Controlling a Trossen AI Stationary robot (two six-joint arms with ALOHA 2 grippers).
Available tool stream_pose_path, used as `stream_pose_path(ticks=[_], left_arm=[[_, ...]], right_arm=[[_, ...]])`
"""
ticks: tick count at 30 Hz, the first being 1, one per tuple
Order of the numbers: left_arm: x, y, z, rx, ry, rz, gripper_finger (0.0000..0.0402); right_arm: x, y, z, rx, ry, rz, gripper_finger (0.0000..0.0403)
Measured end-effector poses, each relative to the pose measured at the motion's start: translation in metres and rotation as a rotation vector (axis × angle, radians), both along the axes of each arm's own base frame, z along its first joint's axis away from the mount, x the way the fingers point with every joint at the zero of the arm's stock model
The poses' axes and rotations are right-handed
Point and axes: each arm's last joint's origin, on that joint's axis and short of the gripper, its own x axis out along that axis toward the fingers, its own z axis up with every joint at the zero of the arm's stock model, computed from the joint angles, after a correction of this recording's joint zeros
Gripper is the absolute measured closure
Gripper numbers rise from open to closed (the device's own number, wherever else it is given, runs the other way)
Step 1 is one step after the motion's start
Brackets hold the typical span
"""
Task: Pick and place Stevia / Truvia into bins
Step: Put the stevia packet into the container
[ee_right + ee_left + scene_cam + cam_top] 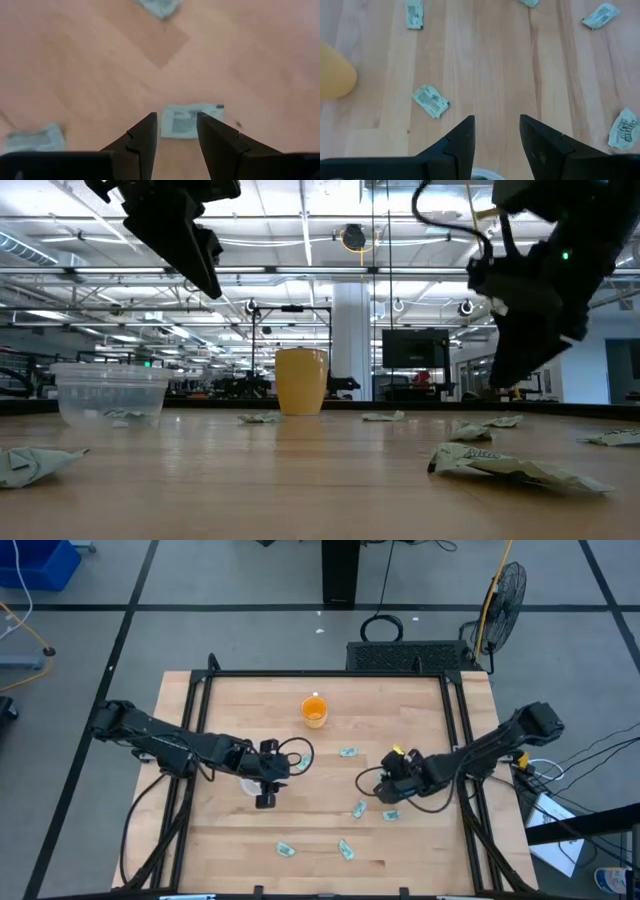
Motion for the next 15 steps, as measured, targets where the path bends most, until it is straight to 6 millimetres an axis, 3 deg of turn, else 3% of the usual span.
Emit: stream_pose_path(ticks=[8, 15], left_arm=[[0.002, 0.000, 0.001, 0.008, -0.025, -0.018, 0.0240], [0.002, 0.000, 0.001, 0.010, -0.025, -0.021, 0.0240]], right_arm=[[-0.007, -0.019, -0.024, -0.020, 0.080, -0.088, 0.0273], [-0.017, -0.025, -0.046, 0.046, 0.010, -0.102, 0.0275]])
